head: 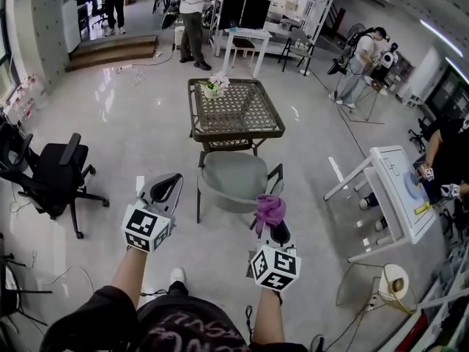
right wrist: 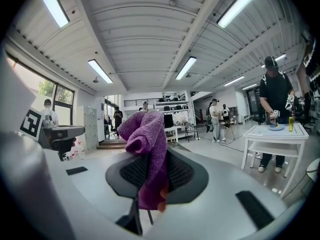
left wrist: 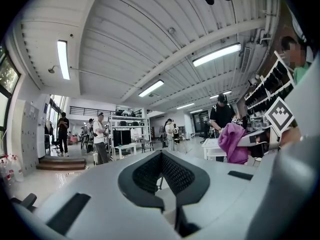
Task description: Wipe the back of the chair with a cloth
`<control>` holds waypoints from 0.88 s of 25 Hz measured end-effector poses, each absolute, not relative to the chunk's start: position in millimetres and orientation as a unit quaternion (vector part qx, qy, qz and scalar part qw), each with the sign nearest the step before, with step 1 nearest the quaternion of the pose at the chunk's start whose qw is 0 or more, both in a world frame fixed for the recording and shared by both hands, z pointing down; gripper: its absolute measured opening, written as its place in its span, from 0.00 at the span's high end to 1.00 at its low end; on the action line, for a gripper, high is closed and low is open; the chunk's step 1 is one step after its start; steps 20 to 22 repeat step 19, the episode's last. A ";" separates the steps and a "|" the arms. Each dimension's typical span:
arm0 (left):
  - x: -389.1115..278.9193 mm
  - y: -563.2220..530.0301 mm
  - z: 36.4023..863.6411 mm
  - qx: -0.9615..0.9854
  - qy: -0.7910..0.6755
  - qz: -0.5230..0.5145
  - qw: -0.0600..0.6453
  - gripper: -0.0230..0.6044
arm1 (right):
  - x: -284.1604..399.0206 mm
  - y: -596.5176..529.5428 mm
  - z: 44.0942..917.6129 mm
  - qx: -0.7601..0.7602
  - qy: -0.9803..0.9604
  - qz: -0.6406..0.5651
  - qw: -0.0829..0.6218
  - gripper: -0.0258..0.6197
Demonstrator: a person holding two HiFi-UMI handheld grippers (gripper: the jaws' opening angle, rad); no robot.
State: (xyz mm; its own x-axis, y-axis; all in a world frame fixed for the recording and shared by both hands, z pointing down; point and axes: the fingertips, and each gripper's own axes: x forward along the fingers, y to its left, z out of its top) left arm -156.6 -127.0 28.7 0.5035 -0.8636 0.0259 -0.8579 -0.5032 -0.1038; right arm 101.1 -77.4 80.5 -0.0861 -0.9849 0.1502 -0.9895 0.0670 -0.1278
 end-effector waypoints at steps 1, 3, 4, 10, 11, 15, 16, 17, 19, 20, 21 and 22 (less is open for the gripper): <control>-157.4 -125.9 27.1 -0.866 0.498 -0.037 0.039 0.95 | 101.2 -75.8 79.5 0.677 -0.729 0.099 0.012 0.83; -159.4 -124.1 25.3 -0.864 0.500 -0.037 0.039 0.95 | 101.0 -72.8 78.6 0.678 -0.728 0.099 0.012 0.83; -159.7 -122.7 24.1 -0.864 0.500 -0.036 0.040 0.95 | 101.0 -71.3 77.6 0.679 -0.728 0.098 0.011 0.83; -153.1 -112.8 19.3 -0.866 0.496 -0.031 0.044 0.95 | 106.9 -63.2 73.5 0.680 -0.727 0.092 0.017 0.83; -152.2 -112.3 19.5 -0.867 0.495 -0.031 0.045 0.95 | 107.8 -62.7 73.3 0.681 -0.726 0.091 0.017 0.83; -149.7 -111.1 16.0 -0.866 0.497 -0.030 0.050 0.95 | 109.8 -61.2 69.5 0.681 -0.727 0.087 0.016 0.83; -148.5 -110.5 14.7 -0.865 0.498 -0.029 0.050 0.95 | 110.8 -60.5 68.7 0.680 -0.728 0.087 0.017 0.83; -147.2 -109.7 13.6 -0.865 0.498 -0.029 0.050 0.95 | 112.0 -59.8 68.3 0.680 -0.728 0.087 0.018 0.83; -144.7 -108.2 12.1 -0.866 0.497 -0.027 0.049 0.95 | 114.4 -58.6 67.8 0.680 -0.728 0.088 0.019 0.83; -144.7 -108.2 12.1 -0.866 0.497 -0.027 0.049 0.95 | 114.4 -58.6 67.8 0.680 -0.728 0.088 0.019 0.83; -144.7 -108.2 12.1 -0.866 0.497 -0.027 0.049 0.95 | 114.4 -58.6 67.8 0.680 -0.728 0.088 0.019 0.83; -144.7 -108.2 12.1 -0.866 0.497 -0.027 0.049 0.95 | 114.4 -58.6 67.8 0.680 -0.728 0.088 0.019 0.83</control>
